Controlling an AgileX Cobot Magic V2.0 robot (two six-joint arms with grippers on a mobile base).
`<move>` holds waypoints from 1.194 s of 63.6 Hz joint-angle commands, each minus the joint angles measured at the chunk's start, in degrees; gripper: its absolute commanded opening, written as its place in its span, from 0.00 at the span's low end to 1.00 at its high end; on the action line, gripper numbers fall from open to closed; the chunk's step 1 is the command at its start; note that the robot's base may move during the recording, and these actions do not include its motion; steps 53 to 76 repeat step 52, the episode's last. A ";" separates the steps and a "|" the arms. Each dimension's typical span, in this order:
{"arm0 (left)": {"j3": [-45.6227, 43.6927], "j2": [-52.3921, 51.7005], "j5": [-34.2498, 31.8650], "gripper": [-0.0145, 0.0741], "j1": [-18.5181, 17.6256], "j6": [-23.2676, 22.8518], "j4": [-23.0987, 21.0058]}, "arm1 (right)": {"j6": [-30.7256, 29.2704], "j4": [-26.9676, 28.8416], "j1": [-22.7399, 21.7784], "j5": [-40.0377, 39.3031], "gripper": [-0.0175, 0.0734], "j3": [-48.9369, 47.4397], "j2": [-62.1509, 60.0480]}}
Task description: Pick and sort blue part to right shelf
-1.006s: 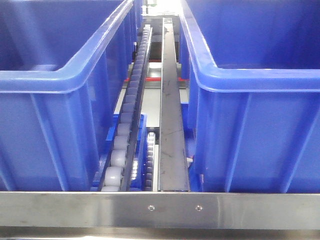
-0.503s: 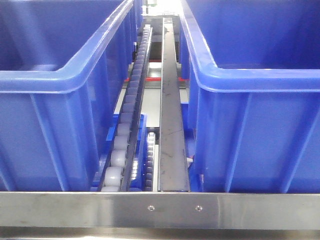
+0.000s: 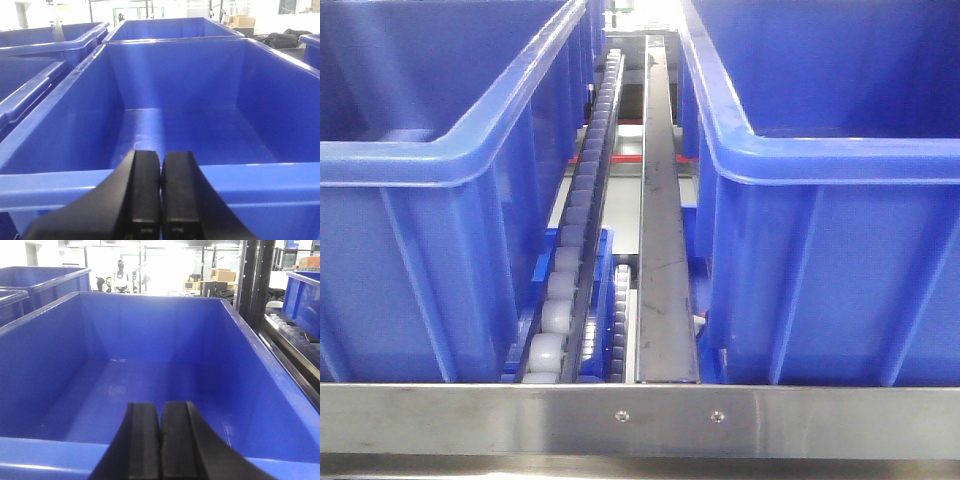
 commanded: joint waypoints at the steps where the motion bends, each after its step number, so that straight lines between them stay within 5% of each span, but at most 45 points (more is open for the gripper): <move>1: 1.33 -1.41 -4.66 0.31 0.04 -0.62 -0.55 | -0.46 -0.05 -0.38 -5.30 0.25 -1.23 -1.17; 76: 1.33 -1.41 -4.66 0.31 0.04 -0.62 -0.63 | -0.46 -0.05 -0.38 -5.30 0.25 -1.23 -1.17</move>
